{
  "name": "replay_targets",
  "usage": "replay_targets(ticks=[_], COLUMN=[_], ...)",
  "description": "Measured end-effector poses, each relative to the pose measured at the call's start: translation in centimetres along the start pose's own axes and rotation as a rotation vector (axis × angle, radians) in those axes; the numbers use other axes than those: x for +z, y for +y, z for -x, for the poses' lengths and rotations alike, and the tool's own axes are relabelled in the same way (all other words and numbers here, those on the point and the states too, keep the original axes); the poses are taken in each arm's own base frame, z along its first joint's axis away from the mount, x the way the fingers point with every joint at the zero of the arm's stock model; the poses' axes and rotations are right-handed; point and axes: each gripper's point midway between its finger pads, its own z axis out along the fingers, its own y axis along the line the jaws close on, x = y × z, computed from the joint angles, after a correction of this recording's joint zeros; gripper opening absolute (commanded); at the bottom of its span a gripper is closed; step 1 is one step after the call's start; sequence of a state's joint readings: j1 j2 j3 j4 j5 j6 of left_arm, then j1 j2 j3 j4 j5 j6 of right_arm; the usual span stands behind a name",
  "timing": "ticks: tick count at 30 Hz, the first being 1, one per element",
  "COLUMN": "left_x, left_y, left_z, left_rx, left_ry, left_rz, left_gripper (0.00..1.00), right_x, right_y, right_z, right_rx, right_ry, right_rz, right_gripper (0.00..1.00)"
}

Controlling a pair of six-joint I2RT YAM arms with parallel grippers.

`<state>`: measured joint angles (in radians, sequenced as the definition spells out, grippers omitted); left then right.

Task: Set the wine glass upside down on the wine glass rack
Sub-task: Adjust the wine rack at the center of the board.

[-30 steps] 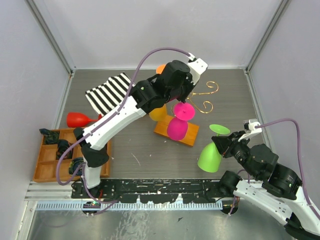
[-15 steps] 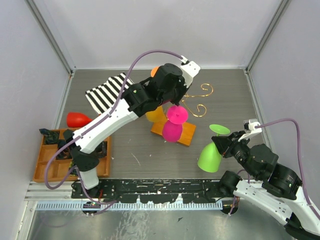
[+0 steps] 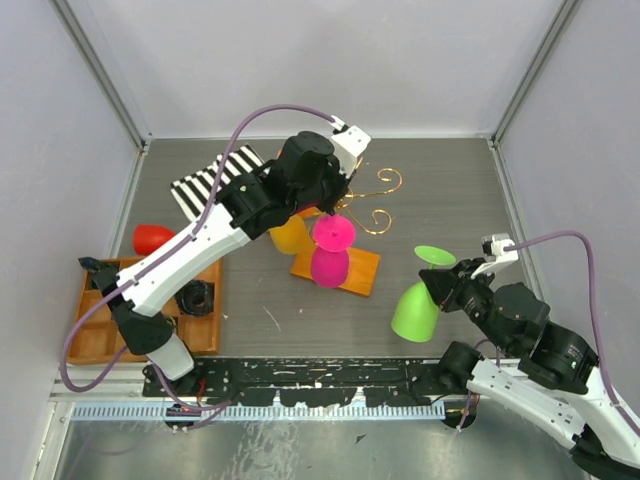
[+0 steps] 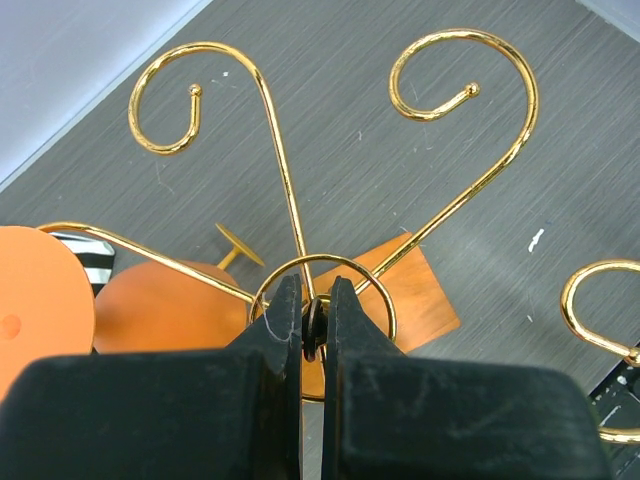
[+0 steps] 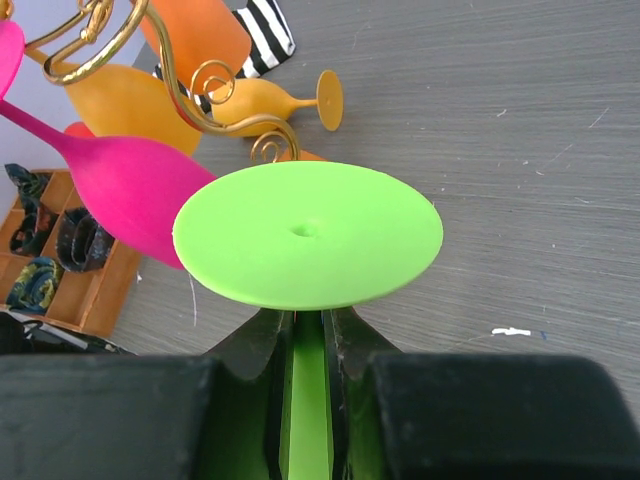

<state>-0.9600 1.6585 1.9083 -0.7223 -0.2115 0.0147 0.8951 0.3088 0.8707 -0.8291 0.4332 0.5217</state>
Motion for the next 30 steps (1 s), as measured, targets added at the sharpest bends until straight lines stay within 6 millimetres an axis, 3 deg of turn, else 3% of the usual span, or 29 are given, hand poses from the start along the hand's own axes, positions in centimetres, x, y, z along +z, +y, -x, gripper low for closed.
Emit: replay_targets(ticks=[13,23,30], left_x=[-0.7,-0.6,-1.0], left_y=[0.8,0.7,0.7], left_z=[-0.8,-0.7,-0.9], left_rx=[-0.038,-0.031,-0.033], left_ry=[-0.03,-0.062,-0.101], left_rz=[-0.042,-0.063,-0.067], left_gripper=[0.0,0.0,0.0], right_x=[1.7,5.5,5.8], right_y=[1.7,3.1,4.9], right_z=[1.7,1.0,3.6], right_rx=[0.075,-0.048,-0.131], right_ry=[-0.101,-0.251,-0.395], right_rz=[0.045,0.14,0.21], right_gripper=[0.01,0.01,0.01])
